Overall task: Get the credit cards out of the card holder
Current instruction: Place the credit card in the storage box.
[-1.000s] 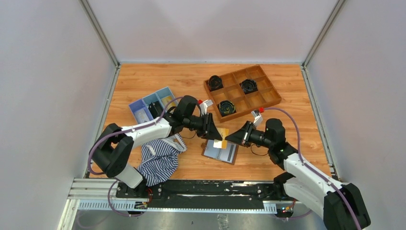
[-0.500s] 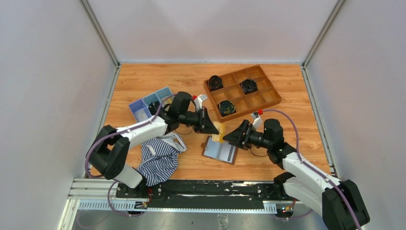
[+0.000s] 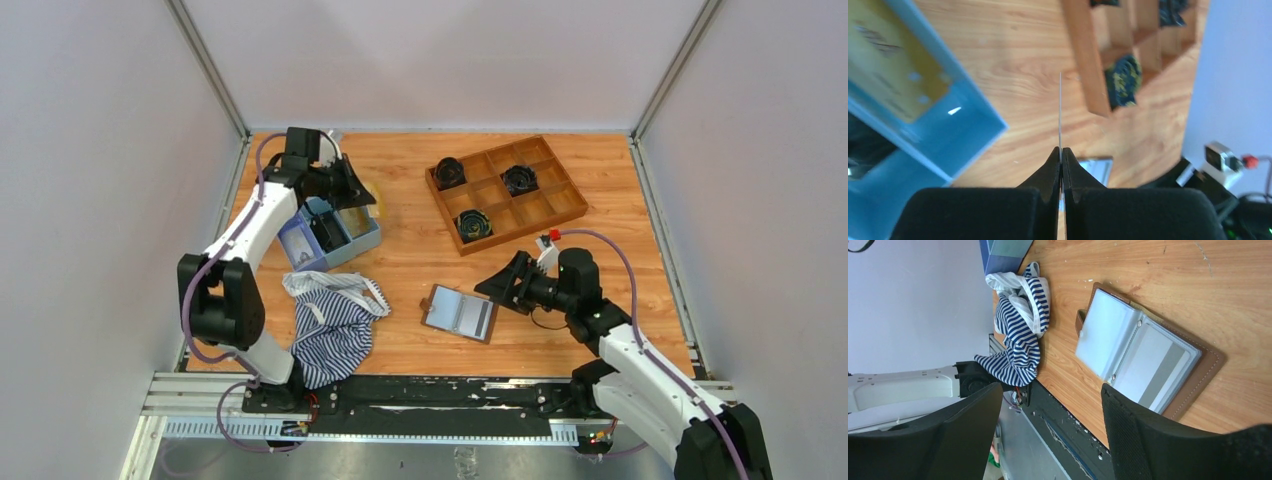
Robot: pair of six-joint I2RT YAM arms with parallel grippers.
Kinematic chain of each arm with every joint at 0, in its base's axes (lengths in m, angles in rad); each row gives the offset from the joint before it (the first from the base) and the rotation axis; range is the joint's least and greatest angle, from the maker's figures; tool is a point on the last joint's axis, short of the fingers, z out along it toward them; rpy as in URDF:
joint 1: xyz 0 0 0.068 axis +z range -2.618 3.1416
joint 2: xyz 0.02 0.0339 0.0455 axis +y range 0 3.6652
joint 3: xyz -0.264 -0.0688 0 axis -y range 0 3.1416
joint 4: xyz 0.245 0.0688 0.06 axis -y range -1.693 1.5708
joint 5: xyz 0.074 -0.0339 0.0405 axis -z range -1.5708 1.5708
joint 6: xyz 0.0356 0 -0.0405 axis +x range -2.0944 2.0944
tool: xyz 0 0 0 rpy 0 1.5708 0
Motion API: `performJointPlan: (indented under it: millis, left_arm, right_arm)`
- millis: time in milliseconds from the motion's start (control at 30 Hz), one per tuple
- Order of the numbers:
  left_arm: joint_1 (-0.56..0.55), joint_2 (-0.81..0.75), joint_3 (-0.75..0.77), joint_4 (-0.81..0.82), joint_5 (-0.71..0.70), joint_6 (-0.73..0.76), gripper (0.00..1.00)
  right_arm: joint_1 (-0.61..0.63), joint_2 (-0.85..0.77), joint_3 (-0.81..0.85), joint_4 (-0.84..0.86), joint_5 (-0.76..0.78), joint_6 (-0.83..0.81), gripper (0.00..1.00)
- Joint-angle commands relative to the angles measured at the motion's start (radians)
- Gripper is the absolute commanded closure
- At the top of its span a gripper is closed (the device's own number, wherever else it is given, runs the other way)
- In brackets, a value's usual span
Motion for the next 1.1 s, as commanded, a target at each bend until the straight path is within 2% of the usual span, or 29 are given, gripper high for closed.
performJointPlan:
  millis: [0,333,800,900,1067]
  left_arm:
    - [0.041,0.121,0.069,-0.167,-0.129,0.100,1.00]
    - [0.051,0.213,0.109,-0.195,-0.275,0.126,1.00]
    - [0.064,0.251,0.130,-0.174,-0.335,0.068,1.00]
    - [0.064,0.274,0.149,-0.174,-0.317,0.068,0.86]
    - [0.064,0.254,0.157,-0.174,-0.337,0.076,0.74]
  right_arm:
    - [-0.018,-0.014,0.003,-0.053,0.013,-0.023,0.25]
    - [-0.022,-0.064,-0.015,-0.116,0.032,-0.025,0.26]
    - [-0.022,-0.056,-0.017,-0.128,0.031,-0.026,0.26]
    - [-0.022,-0.055,-0.014,-0.129,0.029,-0.028,0.26]
    - [-0.022,-0.060,-0.017,-0.128,0.031,-0.026,0.26]
